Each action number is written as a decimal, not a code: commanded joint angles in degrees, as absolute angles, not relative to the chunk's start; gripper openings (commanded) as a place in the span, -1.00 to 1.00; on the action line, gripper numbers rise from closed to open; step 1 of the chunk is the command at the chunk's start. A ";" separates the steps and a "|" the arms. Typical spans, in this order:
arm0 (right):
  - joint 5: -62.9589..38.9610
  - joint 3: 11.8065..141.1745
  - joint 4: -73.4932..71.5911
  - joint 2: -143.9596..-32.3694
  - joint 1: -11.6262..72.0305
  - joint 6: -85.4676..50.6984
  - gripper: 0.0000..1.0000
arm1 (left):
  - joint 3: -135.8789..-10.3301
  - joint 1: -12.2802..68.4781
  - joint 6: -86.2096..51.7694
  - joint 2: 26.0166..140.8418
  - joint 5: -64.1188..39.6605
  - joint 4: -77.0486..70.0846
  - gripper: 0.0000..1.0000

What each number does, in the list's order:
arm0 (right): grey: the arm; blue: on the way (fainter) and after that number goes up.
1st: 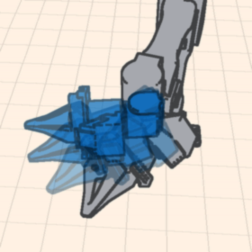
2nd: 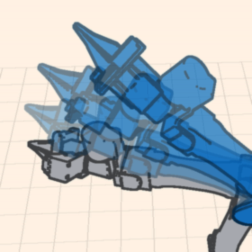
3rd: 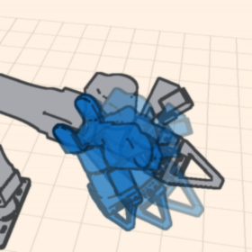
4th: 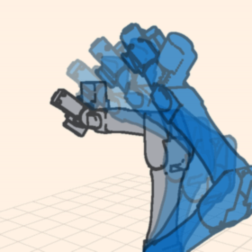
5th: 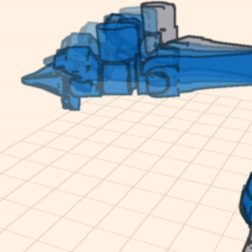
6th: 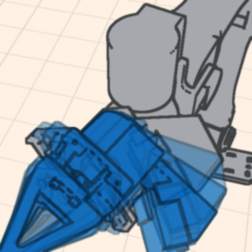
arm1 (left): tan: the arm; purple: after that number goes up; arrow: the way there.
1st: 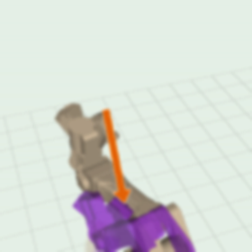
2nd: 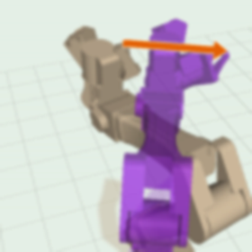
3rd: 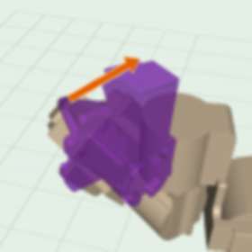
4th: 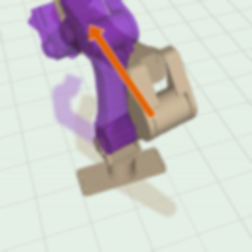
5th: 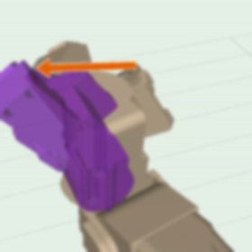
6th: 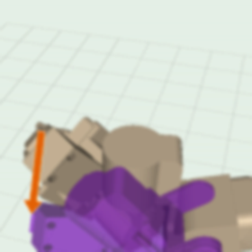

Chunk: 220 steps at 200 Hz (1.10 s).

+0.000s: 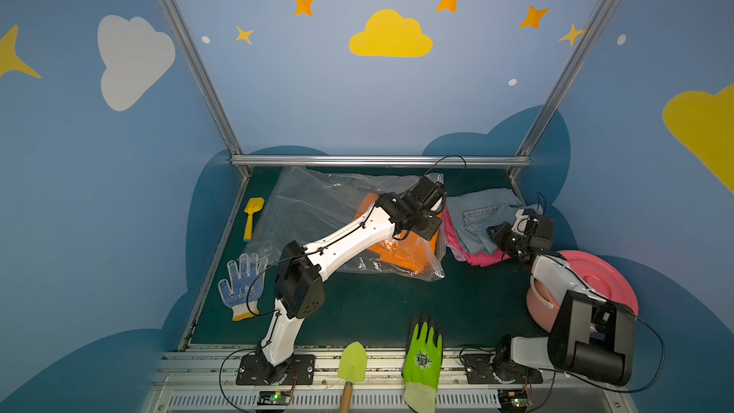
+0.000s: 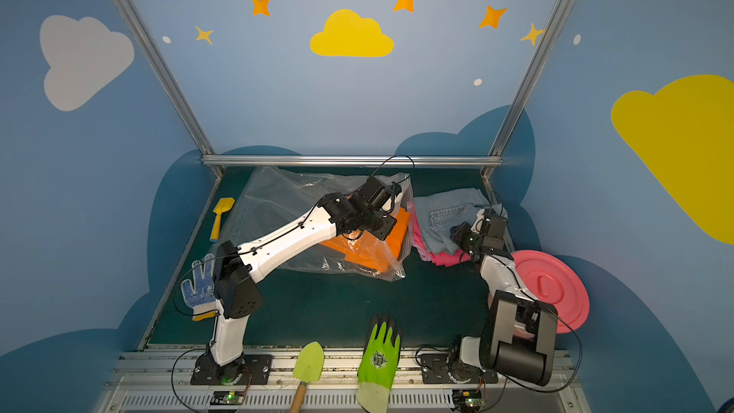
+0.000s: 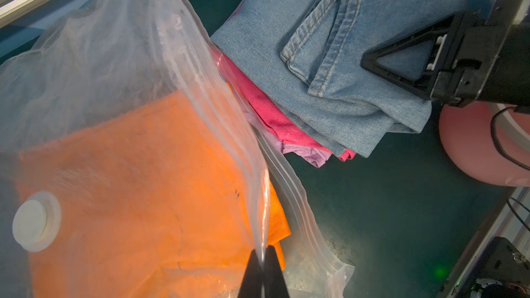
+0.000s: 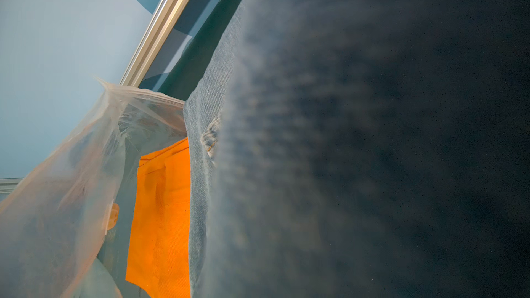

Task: Take the trousers out of the vacuum bag
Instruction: Place the trousers at the center of the board.

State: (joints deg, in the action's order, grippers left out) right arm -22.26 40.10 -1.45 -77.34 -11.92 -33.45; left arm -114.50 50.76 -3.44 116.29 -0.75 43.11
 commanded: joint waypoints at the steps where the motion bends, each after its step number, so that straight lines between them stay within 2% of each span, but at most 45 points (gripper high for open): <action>1: -29.77 38.76 2.75 -78.51 -10.98 -35.38 -0.55 | -115.84 50.54 -3.25 117.54 -0.96 44.13 -0.91; 25: -29.98 37.18 3.31 -78.27 -11.07 -35.53 -0.37 | -116.01 50.54 -3.20 117.68 -0.92 44.12 -0.91; 40: -29.77 36.77 3.77 -77.92 -11.07 -35.51 -0.16 | -116.10 50.54 -3.31 117.86 -0.88 44.15 -0.91; 71: -28.81 36.32 4.86 -76.79 -11.23 -35.73 0.14 | -116.19 50.54 -3.30 118.00 -0.88 44.13 -0.91; 80: -28.42 36.44 5.38 -76.46 -11.25 -35.94 0.35 | -116.26 50.54 -3.38 118.05 -0.91 44.12 -0.91; 100: -27.50 36.69 6.91 -74.95 -11.42 -36.53 0.53 | -116.17 50.54 -3.39 118.05 -0.88 44.13 -0.91; 167: -23.20 41.37 17.00 -67.44 -12.11 -39.22 0.87 | -115.76 50.45 -3.51 118.03 -0.86 43.59 -0.91; 220: -20.46 46.06 24.75 -62.67 -12.31 -38.98 0.90 | -115.44 50.34 -3.69 117.90 -0.70 43.29 -0.91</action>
State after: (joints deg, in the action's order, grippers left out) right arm -22.50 42.72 19.84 -64.82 -12.03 -39.64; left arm -114.52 50.72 -3.49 116.62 -0.78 43.07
